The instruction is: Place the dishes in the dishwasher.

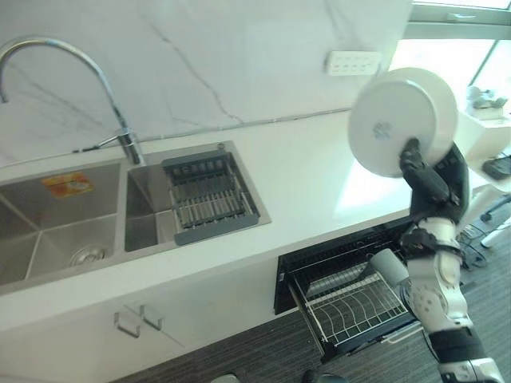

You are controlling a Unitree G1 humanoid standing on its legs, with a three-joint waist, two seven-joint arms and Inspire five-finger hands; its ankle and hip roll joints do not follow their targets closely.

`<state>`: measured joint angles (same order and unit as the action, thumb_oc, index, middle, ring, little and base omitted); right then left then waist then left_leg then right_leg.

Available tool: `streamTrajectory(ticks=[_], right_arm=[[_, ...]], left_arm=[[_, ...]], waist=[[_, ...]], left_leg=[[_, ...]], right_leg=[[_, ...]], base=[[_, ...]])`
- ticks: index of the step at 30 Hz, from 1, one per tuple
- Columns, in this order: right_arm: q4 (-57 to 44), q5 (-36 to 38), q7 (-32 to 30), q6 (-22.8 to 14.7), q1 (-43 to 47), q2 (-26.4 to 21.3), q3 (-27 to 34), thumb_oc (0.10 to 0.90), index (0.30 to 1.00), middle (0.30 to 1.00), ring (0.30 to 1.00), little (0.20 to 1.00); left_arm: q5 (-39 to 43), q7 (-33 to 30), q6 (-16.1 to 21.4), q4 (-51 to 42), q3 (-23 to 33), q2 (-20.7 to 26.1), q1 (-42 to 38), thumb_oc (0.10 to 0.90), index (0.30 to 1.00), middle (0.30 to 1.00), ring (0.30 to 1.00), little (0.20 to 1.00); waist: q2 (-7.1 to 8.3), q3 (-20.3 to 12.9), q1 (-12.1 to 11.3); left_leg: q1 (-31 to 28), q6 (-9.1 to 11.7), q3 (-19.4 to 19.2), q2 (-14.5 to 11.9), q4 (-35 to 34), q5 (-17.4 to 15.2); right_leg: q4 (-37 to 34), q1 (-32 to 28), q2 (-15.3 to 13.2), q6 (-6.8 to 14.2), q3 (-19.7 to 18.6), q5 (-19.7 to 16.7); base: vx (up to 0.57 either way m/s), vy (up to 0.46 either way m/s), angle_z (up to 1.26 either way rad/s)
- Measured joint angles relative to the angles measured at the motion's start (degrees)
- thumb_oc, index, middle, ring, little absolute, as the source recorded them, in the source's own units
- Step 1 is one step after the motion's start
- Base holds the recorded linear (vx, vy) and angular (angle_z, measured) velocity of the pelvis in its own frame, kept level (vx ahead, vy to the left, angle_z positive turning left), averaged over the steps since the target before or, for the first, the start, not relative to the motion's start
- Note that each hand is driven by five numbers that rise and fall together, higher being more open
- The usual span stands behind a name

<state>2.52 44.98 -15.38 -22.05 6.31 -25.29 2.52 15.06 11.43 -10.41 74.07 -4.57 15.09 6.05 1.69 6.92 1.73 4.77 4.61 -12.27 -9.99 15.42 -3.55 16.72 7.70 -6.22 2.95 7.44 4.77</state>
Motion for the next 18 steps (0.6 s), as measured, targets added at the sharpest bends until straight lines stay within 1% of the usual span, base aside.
streamTrajectory(ticks=[1, 4, 5, 6, 8, 12, 13, 15, 16, 18], right_arm=[[0.0, -0.6, 0.0, -0.1, -1.7, -0.3, 1.2, 0.400, 0.300, 0.300, 0.300, 0.300], [0.1, -0.7, -0.1, -0.9, -5.5, -0.5, 5.3, 0.400, 0.300, 0.300, 0.300, 0.300], [0.1, -0.9, -0.1, -1.6, -6.7, -0.5, 6.5, 0.400, 0.300, 0.300, 0.300, 0.300], [1.4, -2.0, 0.3, -3.2, -8.8, -0.5, 10.4, 0.400, 0.300, 0.300, 0.300, 0.300], [2.9, -3.3, 1.3, -4.0, -9.8, -0.5, 12.0, 0.400, 0.300, 0.300, 0.300, 0.300], [5.5, -6.9, 3.8, -4.0, -10.2, -0.8, 11.4, 0.400, 0.300, 0.300, 0.300, 0.300], [6.9, -9.4, 4.3, -4.1, -10.3, -1.1, 11.3, 0.400, 0.300, 0.300, 0.300, 0.300], [9.2, -14.0, 4.9, -3.8, -10.3, -2.3, 10.9, 0.400, 0.300, 0.300, 0.300, 0.300], [10.8, -17.0, 5.4, -3.5, -10.3, -3.7, 10.1, 0.400, 0.300, 0.300, 0.300, 0.300], [13.3, -24.4, 6.4, -3.1, -10.1, -7.5, 6.9, 0.400, 0.300, 0.300, 0.300, 0.300]], left_arm=[[-0.1, 0.0, -0.3, 0.0, 0.0, -0.3, 0.3, 0.800, 0.900, 0.900, 0.900, 0.900], [-0.2, 0.0, -0.3, -0.3, -0.1, -0.9, 1.8, 0.800, 0.900, 0.900, 0.900, 0.900], [-0.2, 0.1, -0.1, -0.3, -0.1, -1.0, 1.9, 0.800, 0.900, 0.900, 0.900, 0.900], [-0.3, 0.1, 0.8, -0.5, 0.2, -1.2, 2.7, 0.800, 0.900, 0.900, 0.900, 0.900], [-1.2, 0.1, 0.9, -0.5, 0.3, -1.3, 3.0, 0.800, 0.900, 0.900, 0.900, 0.900], [-1.2, 0.2, 0.7, -0.6, 0.4, -1.4, 3.3, 0.800, 0.900, 0.900, 0.900, 0.900], [-1.2, 0.2, 0.4, -0.8, 0.4, -1.4, 3.3, 0.800, 0.900, 0.900, 0.900, 0.900], [-1.2, 0.2, 0.3, -1.3, 0.6, -1.5, 3.3, 0.800, 0.900, 0.900, 0.900, 0.900], [-1.3, 0.2, 0.2, -1.7, 0.9, -1.6, 3.3, 0.800, 0.900, 0.900, 0.900, 0.900], [-1.7, 0.3, -0.5, -2.4, 0.9, -1.6, 2.9, 0.800, 0.900, 0.900, 0.900, 0.900]], waist=[[-0.06, 0.0, 0.2], [-0.13, -0.1, 2.9], [-0.13, -0.1, 3.1], [-0.17, -0.2, 3.2], [-0.20, -0.2, 4.0], [-0.39, -0.3, 4.1], [-0.40, -0.4, 4.0], [-0.43, -0.4, 3.3], [-0.56, -0.4, 2.7], [-0.59, -0.4, 2.5]], left_leg=[[-0.3, 0.0, 0.0, 0.0, -0.3, -0.1], [-0.9, 0.3, -0.4, 0.0, -1.0, -0.3], [-1.2, 0.3, -0.5, 0.0, -1.3, -0.3], [-1.7, 0.2, -1.5, 0.0, -2.1, -0.4], [-1.7, 0.5, -1.4, 0.1, -2.3, -0.6], [-1.2, 0.4, -0.8, 0.3, -2.5, -0.5], [-0.8, 0.4, 0.0, 0.6, -2.6, -0.4], [-0.4, 0.1, 0.3, 0.9, -2.9, 0.0], [0.2, 0.0, 0.5, 1.1, -2.9, 0.1], [0.4, -0.1, 1.5, 1.5, -2.8, 0.3]], right_leg=[[0.0, 0.3, 0.3, -0.2, -0.9, -0.2], [0.0, 1.2, 0.8, -0.1, -2.4, -0.7], [0.0, 1.2, 0.8, -0.1, -2.5, -0.7], [0.0, 2.0, 0.8, -0.1, -3.1, -1.1], [0.0, 2.1, 0.9, -0.1, -3.2, -1.2], [0.1, 2.4, 0.9, 0.1, -3.1, -1.3], [0.2, 2.7, 0.8, 0.1, -3.0, -1.3], [0.4, 2.9, 0.5, 0.1, -2.8, -1.3], [0.5, 3.0, 0.3, 0.1, -2.6, -1.4], [0.6, 3.0, 0.0, 0.1, -2.0, -1.4]], base=[[0.01, -0.036, -0.53], [0.01, -0.046, -0.35], [0.00, -0.045, -0.46], [0.00, -0.030, -0.40], [0.01, -0.030, -0.20], [0.01, -0.009, 0.01], [0.01, -0.006, 0.15], [0.01, -0.006, 0.11], [0.00, -0.003, 0.17], [-0.01, -0.002, 0.23]])
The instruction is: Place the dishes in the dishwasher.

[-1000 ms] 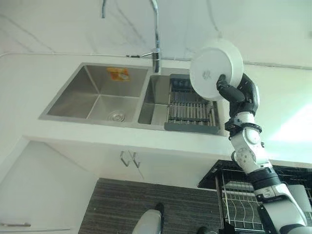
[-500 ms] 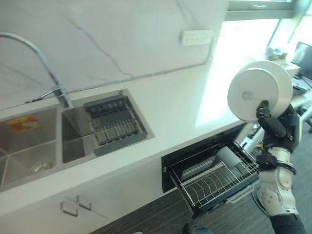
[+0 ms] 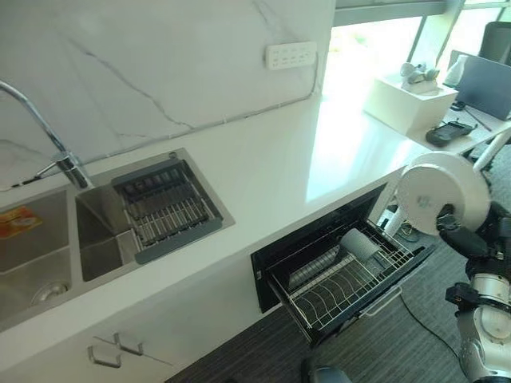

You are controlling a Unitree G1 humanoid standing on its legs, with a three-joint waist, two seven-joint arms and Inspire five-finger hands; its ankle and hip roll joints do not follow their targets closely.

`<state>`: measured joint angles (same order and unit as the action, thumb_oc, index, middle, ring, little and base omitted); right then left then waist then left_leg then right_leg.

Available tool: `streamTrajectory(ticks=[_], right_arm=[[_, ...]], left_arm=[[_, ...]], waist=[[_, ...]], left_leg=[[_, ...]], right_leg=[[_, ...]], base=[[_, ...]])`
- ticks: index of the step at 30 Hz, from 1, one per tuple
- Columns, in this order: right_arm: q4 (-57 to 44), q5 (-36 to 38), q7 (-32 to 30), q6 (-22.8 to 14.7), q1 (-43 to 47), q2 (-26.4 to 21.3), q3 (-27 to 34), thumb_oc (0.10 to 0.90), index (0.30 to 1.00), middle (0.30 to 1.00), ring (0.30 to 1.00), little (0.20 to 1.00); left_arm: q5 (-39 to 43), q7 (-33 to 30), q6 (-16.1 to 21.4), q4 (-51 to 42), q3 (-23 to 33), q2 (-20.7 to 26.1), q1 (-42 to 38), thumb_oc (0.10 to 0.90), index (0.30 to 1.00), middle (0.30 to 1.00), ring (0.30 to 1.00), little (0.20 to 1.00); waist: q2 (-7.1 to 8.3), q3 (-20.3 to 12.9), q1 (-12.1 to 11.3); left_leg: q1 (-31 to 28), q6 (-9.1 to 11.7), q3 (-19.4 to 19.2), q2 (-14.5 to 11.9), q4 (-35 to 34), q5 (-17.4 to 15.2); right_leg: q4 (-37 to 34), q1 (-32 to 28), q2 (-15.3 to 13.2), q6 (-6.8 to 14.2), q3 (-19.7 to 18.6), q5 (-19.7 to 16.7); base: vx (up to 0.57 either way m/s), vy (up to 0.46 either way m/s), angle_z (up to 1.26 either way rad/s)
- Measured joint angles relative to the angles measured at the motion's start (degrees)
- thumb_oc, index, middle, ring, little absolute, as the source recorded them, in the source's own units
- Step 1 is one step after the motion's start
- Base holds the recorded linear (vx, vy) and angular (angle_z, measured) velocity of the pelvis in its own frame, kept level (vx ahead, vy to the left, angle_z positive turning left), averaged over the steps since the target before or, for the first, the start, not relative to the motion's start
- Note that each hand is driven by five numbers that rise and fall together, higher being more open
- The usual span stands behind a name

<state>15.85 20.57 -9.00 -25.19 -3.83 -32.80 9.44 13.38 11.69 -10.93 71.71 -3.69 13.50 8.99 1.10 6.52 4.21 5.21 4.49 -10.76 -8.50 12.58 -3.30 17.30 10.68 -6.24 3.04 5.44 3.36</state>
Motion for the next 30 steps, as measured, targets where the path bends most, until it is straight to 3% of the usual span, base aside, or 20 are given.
streamTrajectory(ticks=[4, 6, 9, 13, 20, 25, 30], right_arm=[[1.6, -13.0, 3.6, 1.3, 1.7, -7.7, -8.6, 0.400, 0.300, 0.300, 0.300, 0.300], [3.7, -13.8, 4.4, 1.8, 2.4, -7.9, -10.4, 0.400, 0.300, 0.300, 0.300, 0.300], [5.1, -15.4, 4.8, 2.3, 2.8, -7.6, -11.0, 0.400, 0.300, 0.300, 0.300, 0.300], [6.2, -16.1, 4.5, 2.5, 2.8, -6.3, -11.2, 0.400, 0.300, 0.300, 0.300, 0.300], [16.1, -19.5, 3.0, 2.7, 4.3, -3.2, -16.0, 0.400, 0.300, 0.300, 0.300, 0.300], [18.8, -27.0, 2.5, 2.0, 5.2, -3.5, -19.8, 0.400, 0.300, 0.300, 0.300, 0.300], [21.1, -40.4, -3.8, 1.8, 10.3, -7.5, -27.7, 0.400, 0.300, 0.300, 0.300, 0.300]], left_arm=[[-0.3, 0.3, -0.6, -1.2, 0.0, 0.3, -0.4, 0.800, 0.900, 0.900, 0.900, 0.900], [-0.3, 0.3, -0.7, -1.7, 0.1, 0.5, -0.7, 0.800, 0.900, 0.900, 0.900, 0.900], [-0.4, 0.8, -0.9, -2.8, 0.5, 1.1, -1.5, 0.800, 0.900, 0.900, 0.900, 0.900], [-0.7, 1.2, -2.0, -3.0, 0.3, 1.3, -3.7, 0.800, 0.900, 0.900, 0.900, 0.900], [-0.7, 1.6, -1.6, -3.2, -0.2, 1.3, -3.9, 0.800, 0.900, 0.900, 0.900, 0.900], [-0.7, 2.0, -1.3, -3.8, -0.9, 1.3, -3.9, 0.800, 0.900, 0.900, 0.900, 0.900], [-0.7, 2.4, -1.2, -4.9, -3.1, 2.2, -5.3, 0.800, 0.900, 0.900, 0.900, 0.900]], waist=[[-0.03, 0.4, -1.8], [0.43, 0.8, -3.2], [0.78, 3.2, -3.2], [-0.21, 6.1, -2.8], [-1.45, 7.0, -3.0], [-2.26, 7.5, -3.1], [-2.46, 8.6, -4.8]], left_leg=[[1.7, -0.4, 1.6, 0.6, 0.0, 0.6], [1.8, -0.4, 1.9, 0.6, -0.1, 1.0], [2.4, -0.6, 2.5, 0.9, -0.1, 1.3], [3.3, -0.7, 3.9, 1.4, -0.1, 1.8], [1.6, -1.2, 4.6, 1.7, -1.3, 2.4], [1.4, -1.2, 4.9, 1.8, -2.0, 2.7], [2.0, -0.9, 6.1, 1.8, -2.9, 3.9]], right_leg=[[0.2, 0.8, -0.6, 0.0, 1.2, 0.0], [0.2, 0.7, -0.6, 0.0, 1.5, 0.0], [0.2, 0.8, -1.0, 0.1, 2.3, 0.0], [0.0, 0.9, -1.5, 0.0, 3.3, -0.3], [-1.2, -1.2, -1.6, 0.0, 4.2, -0.3], [-1.3, -1.4, -1.8, 0.0, 4.6, -0.3], [-1.1, -1.1, -1.8, -0.3, 5.9, -0.3]], base=[[0.00, -0.003, 0.18], [0.01, -0.007, 0.18], [-0.05, -0.006, 0.15], [-0.05, -0.015, 0.14], [0.00, 0.010, 0.07], [-0.01, -0.017, 0.04], [-0.07, -0.051, 0.12]])
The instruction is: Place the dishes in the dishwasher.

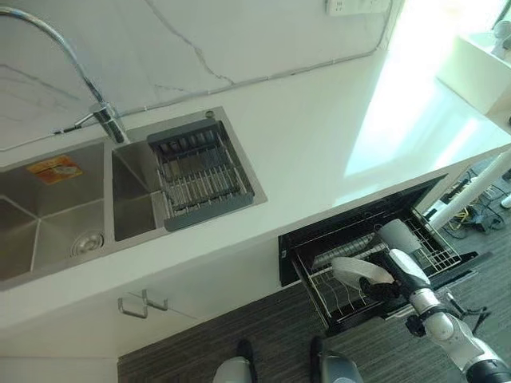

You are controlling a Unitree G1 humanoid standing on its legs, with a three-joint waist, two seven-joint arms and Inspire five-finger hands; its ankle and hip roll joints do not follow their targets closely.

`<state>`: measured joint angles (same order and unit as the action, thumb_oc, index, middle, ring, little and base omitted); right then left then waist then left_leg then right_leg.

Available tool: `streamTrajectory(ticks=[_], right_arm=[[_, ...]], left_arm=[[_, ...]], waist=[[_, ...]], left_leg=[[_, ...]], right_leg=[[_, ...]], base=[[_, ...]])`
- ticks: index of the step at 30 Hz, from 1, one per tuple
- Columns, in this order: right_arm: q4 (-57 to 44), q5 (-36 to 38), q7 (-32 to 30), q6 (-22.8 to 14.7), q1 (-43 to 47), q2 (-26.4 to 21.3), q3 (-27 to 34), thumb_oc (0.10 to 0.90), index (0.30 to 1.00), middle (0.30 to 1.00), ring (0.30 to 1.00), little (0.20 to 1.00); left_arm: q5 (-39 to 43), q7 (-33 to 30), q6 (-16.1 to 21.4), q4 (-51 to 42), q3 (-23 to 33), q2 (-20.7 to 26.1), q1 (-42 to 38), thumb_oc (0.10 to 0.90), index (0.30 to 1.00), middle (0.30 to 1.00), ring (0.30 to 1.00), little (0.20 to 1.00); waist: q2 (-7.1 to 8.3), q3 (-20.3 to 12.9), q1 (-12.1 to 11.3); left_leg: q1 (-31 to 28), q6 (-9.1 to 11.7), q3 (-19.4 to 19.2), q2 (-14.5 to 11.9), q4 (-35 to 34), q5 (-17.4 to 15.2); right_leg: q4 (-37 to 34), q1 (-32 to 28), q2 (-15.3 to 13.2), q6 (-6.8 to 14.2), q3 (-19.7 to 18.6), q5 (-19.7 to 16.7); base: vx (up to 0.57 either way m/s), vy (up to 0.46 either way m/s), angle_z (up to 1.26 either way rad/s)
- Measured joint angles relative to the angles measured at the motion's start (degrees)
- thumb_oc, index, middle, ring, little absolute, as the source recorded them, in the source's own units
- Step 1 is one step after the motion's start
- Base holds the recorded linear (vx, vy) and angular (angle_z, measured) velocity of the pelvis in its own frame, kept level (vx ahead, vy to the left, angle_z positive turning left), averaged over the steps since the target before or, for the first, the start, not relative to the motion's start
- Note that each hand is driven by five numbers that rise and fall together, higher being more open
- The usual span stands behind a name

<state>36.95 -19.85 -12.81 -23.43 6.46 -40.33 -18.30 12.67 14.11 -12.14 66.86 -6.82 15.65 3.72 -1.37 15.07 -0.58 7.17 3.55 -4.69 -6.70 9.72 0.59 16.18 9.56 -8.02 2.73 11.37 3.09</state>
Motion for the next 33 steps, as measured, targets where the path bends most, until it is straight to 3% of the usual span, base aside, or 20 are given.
streamTrajectory(ticks=[3, 8, 11, 15, 24, 27, 29, 32, 33], right_arm=[[-0.2, -5.5, -9.3, 1.1, 3.1, -0.1, -0.3, 0.400, 0.300, 0.300, 0.300, 0.300], [1.1, -11.4, -22.1, 6.2, 10.7, -1.3, -3.3, 0.400, 0.300, 0.300, 0.300, 0.300], [7.9, -11.6, -24.7, 8.7, 20.4, -3.3, -6.3, 0.400, 0.300, 0.300, 0.300, 0.300], [10.7, -11.4, -27.6, 10.7, 25.0, -3.2, -7.6, 0.400, 0.300, 0.300, 0.300, 0.300], [17.7, -8.0, -28.5, 16.2, 31.5, 0.6, -13.1, 0.400, 0.300, 0.300, 0.300, 0.300], [20.1, -6.4, -30.2, 22.2, 35.4, 2.8, -14.1, 0.400, 0.300, 0.300, 0.300, 0.300], [22.1, -5.1, -32.9, 25.4, 36.7, 5.1, -14.1, 0.400, 0.300, 0.300, 0.300, 0.300], [22.3, -2.6, -39.2, 34.2, 38.0, 8.7, -14.2, 0.400, 0.300, 0.300, 0.300, 0.300], [22.3, -1.2, -40.4, 35.1, 38.2, 9.4, -14.1, 0.400, 0.300, 0.300, 0.300, 0.300]], left_arm=[[0.2, 0.0, 0.9, -0.6, -0.2, 0.1, -0.6, 0.800, 0.900, 0.900, 0.900, 0.900], [0.6, -0.8, 3.9, -1.9, -2.0, 0.7, -2.1, 0.800, 0.900, 0.900, 0.900, 0.900], [0.6, -0.7, 4.9, -0.9, -4.7, 1.5, -8.0, 0.800, 0.900, 0.900, 0.900, 0.900], [3.0, -0.9, 7.7, -2.1, -5.1, 1.6, -9.8, 0.800, 0.900, 0.900, 0.900, 0.900], [8.0, -0.7, 7.4, -0.9, -6.7, 2.2, -11.3, 0.800, 0.900, 0.900, 0.900, 0.900], [10.2, -0.7, 7.6, -1.1, -8.5, 2.2, -11.6, 0.800, 0.900, 0.900, 0.900, 0.900], [11.6, -0.9, 7.6, -1.8, -9.4, 2.1, -11.7, 0.800, 0.900, 0.900, 0.900, 0.900], [12.0, -1.2, 7.8, -2.3, -11.5, 1.9, -12.3, 0.800, 0.900, 0.900, 0.900, 0.900], [12.4, -1.2, 8.0, -2.3, -11.6, 1.9, -12.3, 0.800, 0.900, 0.900, 0.900, 0.900]], waist=[[-0.29, 1.0, -1.4], [-1.58, 3.8, -2.9], [-3.11, 8.9, -4.1], [-4.70, 14.1, -5.9], [-4.37, 15.2, -6.5], [-5.31, 15.5, -7.2], [-5.67, 15.6, -7.5], [-6.44, 15.5, -7.6], [-6.51, 15.4, -7.5]], left_leg=[[2.1, 0.4, 0.6, 0.0, 0.0, 0.3], [5.2, 0.0, 2.0, 0.8, 0.3, 1.5], [9.1, -0.4, 2.4, 1.0, 1.1, 3.2], [10.2, -0.4, 2.9, 1.3, 0.8, 3.6], [12.1, -0.6, 3.3, 1.9, -1.1, 5.0], [13.6, -0.4, 3.6, 2.1, -1.9, 5.6], [14.0, -0.4, 3.7, 2.4, -2.4, 6.3], [15.2, -0.5, 3.5, 3.1, -3.0, 6.5], [15.4, -0.7, 3.4, 3.2, -2.9, 6.8]], right_leg=[[0.6, 2.0, 0.0, -0.1, 0.4, 0.0], [1.3, 4.5, -0.6, -0.1, 1.0, -0.4], [1.3, 8.1, -0.7, -0.4, 1.4, -2.3], [0.4, 8.6, -0.9, -0.5, 1.9, -2.8], [-2.1, 10.0, -0.9, -0.2, 2.5, -4.4], [-2.0, 11.8, -1.3, -0.4, 2.9, -4.7], [-1.8, 12.4, -1.7, -0.4, 3.0, -4.8], [-1.1, 14.5, -2.4, -0.2, 2.3, -4.9], [-1.1, 14.7, -2.5, -0.2, 2.3, -5.0]], base=[[-0.05, -0.017, 0.10], [-0.18, 0.023, 0.10], [-0.15, 0.020, 0.09], [-0.11, 0.035, 0.07], [-0.07, 0.023, 0.03], [-0.05, 0.084, 0.06], [-0.05, 0.101, 0.04], [-0.04, 0.108, -0.01], [-0.03, 0.132, -0.01]])
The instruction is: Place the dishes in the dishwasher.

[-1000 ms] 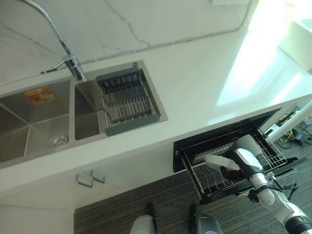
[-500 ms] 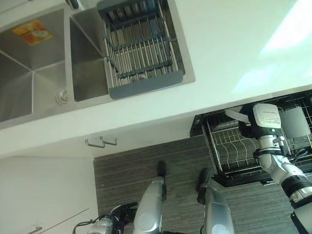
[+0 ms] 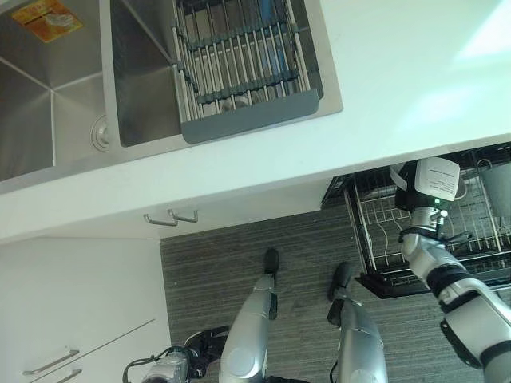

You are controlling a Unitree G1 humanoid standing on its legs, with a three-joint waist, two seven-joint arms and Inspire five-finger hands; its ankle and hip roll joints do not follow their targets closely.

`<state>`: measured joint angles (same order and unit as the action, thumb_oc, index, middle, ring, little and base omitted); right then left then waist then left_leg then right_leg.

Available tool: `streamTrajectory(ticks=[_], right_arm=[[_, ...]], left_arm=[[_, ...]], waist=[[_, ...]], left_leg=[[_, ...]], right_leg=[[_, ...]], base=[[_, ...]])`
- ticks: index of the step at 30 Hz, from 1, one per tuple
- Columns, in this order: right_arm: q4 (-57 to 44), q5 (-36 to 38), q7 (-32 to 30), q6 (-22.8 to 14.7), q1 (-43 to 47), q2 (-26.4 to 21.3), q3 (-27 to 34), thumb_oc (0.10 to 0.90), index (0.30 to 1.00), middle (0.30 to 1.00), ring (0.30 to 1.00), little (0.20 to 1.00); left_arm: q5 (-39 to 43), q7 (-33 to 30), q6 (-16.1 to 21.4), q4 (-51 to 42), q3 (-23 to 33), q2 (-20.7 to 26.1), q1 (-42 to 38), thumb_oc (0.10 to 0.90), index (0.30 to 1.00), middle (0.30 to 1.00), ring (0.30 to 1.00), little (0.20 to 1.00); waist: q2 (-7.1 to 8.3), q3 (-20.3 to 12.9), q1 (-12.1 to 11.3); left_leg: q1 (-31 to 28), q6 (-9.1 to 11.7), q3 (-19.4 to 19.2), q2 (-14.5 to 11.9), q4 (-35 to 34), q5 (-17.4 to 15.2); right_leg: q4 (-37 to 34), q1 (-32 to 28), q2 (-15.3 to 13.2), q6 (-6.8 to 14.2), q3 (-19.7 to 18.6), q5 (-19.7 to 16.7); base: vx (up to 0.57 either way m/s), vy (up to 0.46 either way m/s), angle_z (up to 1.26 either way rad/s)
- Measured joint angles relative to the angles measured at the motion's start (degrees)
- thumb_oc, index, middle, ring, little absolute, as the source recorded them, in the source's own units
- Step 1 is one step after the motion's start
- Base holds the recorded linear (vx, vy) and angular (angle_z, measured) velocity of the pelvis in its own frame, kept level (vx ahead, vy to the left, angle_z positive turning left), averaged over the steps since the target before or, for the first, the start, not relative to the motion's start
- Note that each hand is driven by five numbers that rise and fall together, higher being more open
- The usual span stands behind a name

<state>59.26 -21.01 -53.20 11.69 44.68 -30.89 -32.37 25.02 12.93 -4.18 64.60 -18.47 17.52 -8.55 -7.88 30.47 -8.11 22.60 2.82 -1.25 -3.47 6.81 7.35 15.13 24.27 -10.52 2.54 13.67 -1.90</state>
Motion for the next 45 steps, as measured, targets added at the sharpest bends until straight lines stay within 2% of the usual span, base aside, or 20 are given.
streamTrajectory(ticks=[2, 6, 7, 9, 12, 13, 14, 15, 16, 17, 18, 19, 20, 26, 33, 37, 39, 42, 44, 45], right_arm=[[0.0, 3.3, -2.6, 2.4, 1.1, 2.4, 1.9, 0.400, 0.300, 0.300, 0.300, 0.300], [-0.1, 4.3, -3.3, 5.1, 1.7, 3.1, 2.8, 0.414, 0.321, 0.321, 0.321, 0.321], [-0.1, 4.3, -3.4, 5.4, 1.9, 3.1, 2.8, 0.800, 0.900, 0.900, 0.900, 0.900], [0.0, 6.9, -2.5, 5.7, 2.7, 3.4, 3.0, 0.800, 0.900, 0.900, 0.900, 0.900], [0.1, 8.3, 3.5, 3.5, 3.1, 3.4, 3.9, 0.800, 0.900, 0.900, 0.900, 0.900], [0.8, 12.0, 5.9, -0.3, 2.8, 2.9, 3.8, 0.800, 0.900, 0.900, 0.900, 0.900], [1.2, 22.4, 9.1, -6.2, 4.0, 1.5, 4.2, 0.800, 0.900, 0.900, 0.900, 0.900], [-0.6, 27.5, 14.8, -8.9, 2.3, 1.3, 10.7, 0.800, 0.900, 0.900, 0.900, 0.900], [-6.3, 31.7, 23.7, -11.3, -3.0, -0.1, 17.5, 0.800, 0.900, 0.900, 0.900, 0.900], [-11.3, 34.6, 30.9, -12.4, -7.7, -0.5, 19.5, 0.800, 0.900, 0.900, 0.900, 0.900], [-14.1, 35.9, 39.3, -10.7, -11.6, -1.1, 18.5, 0.800, 0.900, 0.900, 0.900, 0.900], [-13.9, 35.8, 42.3, -9.8, -13.1, -1.6, 17.2, 0.800, 0.900, 0.900, 0.900, 0.900], [-15.4, 35.4, 43.5, -10.9, -15.2, -1.4, 17.5, 0.800, 0.900, 0.900, 0.900, 0.900], [-19.2, 35.2, 57.3, -8.3, -18.8, -9.0, 16.9, 0.800, 0.900, 0.900, 0.900, 0.900], [-29.1, 35.8, 62.2, -5.7, -24.9, -7.2, 19.2, 0.800, 0.900, 0.900, 0.900, 0.900], [-30.8, 37.8, 59.8, -8.2, -30.7, -3.4, 23.3, 0.800, 0.900, 0.900, 0.900, 0.900], [-34.3, 40.0, 58.7, -9.0, -33.6, -0.8, 26.6, 0.800, 0.900, 0.900, 0.900, 0.900], [-39.5, 46.1, 57.7, -11.0, -38.7, 2.0, 30.1, 0.800, 0.900, 0.900, 0.900, 0.900], [-40.9, 54.7, 55.4, -12.3, -39.6, 4.3, 32.6, 0.800, 0.900, 0.900, 0.900, 0.900], [-41.0, 61.6, 54.4, -13.0, -39.7, 7.3, 35.3, 0.800, 0.900, 0.900, 0.900, 0.900]], left_arm=[[1.6, -0.1, 0.5, 0.2, -1.2, 0.0, 0.0, 0.800, 0.900, 0.900, 0.900, 0.900], [1.8, -0.2, 1.3, 0.2, -1.6, -0.1, 0.2, 0.800, 0.900, 0.900, 0.900, 0.900], [1.8, -0.2, 1.4, 0.2, -1.6, -0.2, 0.3, 0.800, 0.900, 0.900, 0.900, 0.900], [2.1, -0.2, 1.5, 0.2, -2.0, -0.2, 0.3, 0.800, 0.900, 0.900, 0.900, 0.900], [4.0, -0.3, 0.4, 0.0, -2.2, -0.1, 0.3, 0.800, 0.900, 0.900, 0.900, 0.900], [4.0, -0.2, -1.0, -1.0, -2.2, 0.4, 0.3, 0.800, 0.900, 0.900, 0.900, 0.900], [4.1, 0.2, -3.5, -2.4, -1.8, 1.5, 0.3, 0.800, 0.900, 0.900, 0.900, 0.900], [4.1, 0.3, -5.0, -3.6, -0.9, 2.1, 0.8, 0.800, 0.900, 0.900, 0.900, 0.900], [4.2, 0.1, -7.6, -7.1, 0.2, 3.8, 2.0, 0.800, 0.900, 0.900, 0.900, 0.900], [4.2, 0.3, -8.5, -9.5, 0.9, 5.8, 3.6, 0.800, 0.900, 0.900, 0.900, 0.900], [5.7, 0.1, -9.3, -9.6, 2.4, 6.7, 4.4, 0.800, 0.900, 0.900, 0.900, 0.900], [6.3, -0.3, -9.5, -9.5, 3.3, 6.6, 4.3, 0.800, 0.900, 0.900, 0.900, 0.900], [6.3, -0.3, -9.7, -9.5, 3.5, 6.9, 4.5, 0.800, 0.900, 0.900, 0.900, 0.900], [8.5, -0.1, -9.5, -13.2, 8.2, 8.3, 4.3, 0.800, 0.900, 0.900, 0.900, 0.900], [8.4, -0.2, -9.7, -13.1, 10.4, 8.5, 4.5, 0.800, 0.900, 0.900, 0.900, 0.900], [8.3, -0.1, -9.3, -12.2, 12.6, 7.3, 4.9, 0.800, 0.900, 0.900, 0.900, 0.900], [7.8, -0.2, -9.2, -10.7, 14.4, 6.3, 5.1, 0.800, 0.900, 0.900, 0.900, 0.900], [7.7, -0.7, -9.2, -8.7, 16.7, 4.6, 6.5, 0.800, 0.900, 0.900, 0.900, 0.900], [7.7, -1.3, -9.2, -8.1, 17.5, 3.8, 7.0, 0.800, 0.900, 0.900, 0.900, 0.900], [9.2, -1.3, -9.6, -6.8, 18.8, 2.8, 7.0, 0.800, 0.900, 0.900, 0.900, 0.900]], waist=[[-0.04, 0.0, 0.0], [-0.07, 0.0, 0.0], [-0.07, 0.0, 0.0], [-0.11, -0.1, 0.1], [-0.10, -0.1, 0.1], [-0.04, -0.1, 0.2], [0.89, -0.4, 0.1], [1.90, -0.9, 0.6], [3.78, -1.3, 1.3], [5.84, -1.7, 1.4], [7.35, -2.3, 1.4], [7.68, -2.3, 1.9], [8.00, -2.3, 1.9], [8.57, -2.2, 1.9], [9.22, -1.7, 3.4], [9.17, -1.5, 3.9], [9.29, -1.4, 5.3], [9.39, -1.5, 6.6], [9.37, -1.5, 8.1], [9.40, -1.6, 8.3]], left_leg=[[0.3, -0.3, -0.2, 0.5, -0.2, 0.2], [0.4, -0.6, -0.5, 1.1, -0.4, 0.2], [0.4, -0.7, -0.7, 1.2, -0.6, 0.3], [0.4, -0.8, -0.7, 1.5, -0.6, 0.4], [0.5, -0.8, -0.1, 1.5, -0.6, 0.4], [1.0, -0.8, 0.3, 1.2, 0.0, 0.4], [2.3, -0.5, 0.8, 0.6, 1.4, 0.3], [2.4, -0.4, 0.9, 0.5, 1.9, 0.3], [2.7, -0.3, 1.0, 0.4, 2.3, 0.2], [3.6, -0.1, 1.4, 0.0, 2.9, 0.0], [4.8, 0.1, 1.6, -0.7, 3.2, -0.1], [5.2, 0.1, 1.6, -1.2, 3.3, -0.1], [5.3, 0.1, 1.6, -1.3, 3.3, -0.1], [5.3, 0.4, 1.7, -2.5, 2.8, -0.4], [2.9, 0.5, 1.2, -3.3, 2.9, -0.4], [-2.5, 0.5, -0.2, -3.1, 2.2, -0.4], [-4.2, 0.4, -0.3, -2.8, 2.0, -0.7], [-7.0, 0.3, -1.7, -2.8, 2.1, -2.2], [-8.3, 0.4, -2.0, -2.8, 2.4, -2.8], [-9.7, 0.5, -2.7, -2.9, 2.4, -3.4]], right_leg=[[0.0, 0.5, -0.4, 0.3, -0.3, -0.2], [0.1, 0.8, -1.2, 0.6, -0.6, -0.3], [0.2, 1.0, -1.3, 0.7, -0.6, -0.3], [0.7, 1.2, -1.6, 0.8, -0.7, -0.3], [1.6, 1.4, -1.7, 0.8, -0.4, 0.1], [2.2, 1.6, -1.6, 0.7, 0.0, 0.4], [2.8, 2.3, -1.0, 0.4, 0.3, 0.5], [2.9, 2.3, -0.9, 0.4, 0.3, 0.6], [3.0, 2.5, -0.5, 0.5, 0.3, 0.5], [2.8, 2.8, -0.1, 0.5, 0.2, 0.6], [1.6, 3.3, 0.8, 0.5, 0.3, 0.6], [0.8, 3.2, 1.3, 0.6, 0.4, 0.5], [0.3, 3.0, 1.6, 0.9, 0.4, 0.3], [-1.0, 2.4, 3.0, 0.9, 0.9, 0.3], [-3.2, -0.5, 4.3, 1.4, -0.7, 0.0], [-4.2, -5.7, 4.3, 1.4, -2.1, 0.0], [-4.5, -7.4, 4.2, 1.4, -2.3, 0.0], [-5.0, -9.8, 4.1, 0.9, -3.5, -0.4], [-5.0, -10.8, 4.1, 0.8, -3.9, -0.5], [-5.0, -11.8, 4.2, 0.7, -4.5, -0.4]], base=[[-0.03, 0.110, 0.00], [-0.01, 0.101, 0.00], [0.02, 0.052, -0.03], [0.01, 0.046, 0.02], [0.01, -0.057, 0.09], [0.06, -0.043, 0.12], [0.11, -0.076, 0.08], [0.11, -0.101, 0.03], [0.08, -0.169, 0.02], [0.05, -0.137, -0.03], [0.04, -0.139, -0.06], [0.04, -0.131, -0.13], [0.03, -0.149, -0.08], [0.02, -0.127, 0.02], [0.02, -0.037, -0.07], [0.04, 0.009, -0.05], [0.06, 0.046, -0.01], [0.04, 0.058, -0.17], [0.13, 0.110, -0.15], [0.20, 0.115, -0.28]])
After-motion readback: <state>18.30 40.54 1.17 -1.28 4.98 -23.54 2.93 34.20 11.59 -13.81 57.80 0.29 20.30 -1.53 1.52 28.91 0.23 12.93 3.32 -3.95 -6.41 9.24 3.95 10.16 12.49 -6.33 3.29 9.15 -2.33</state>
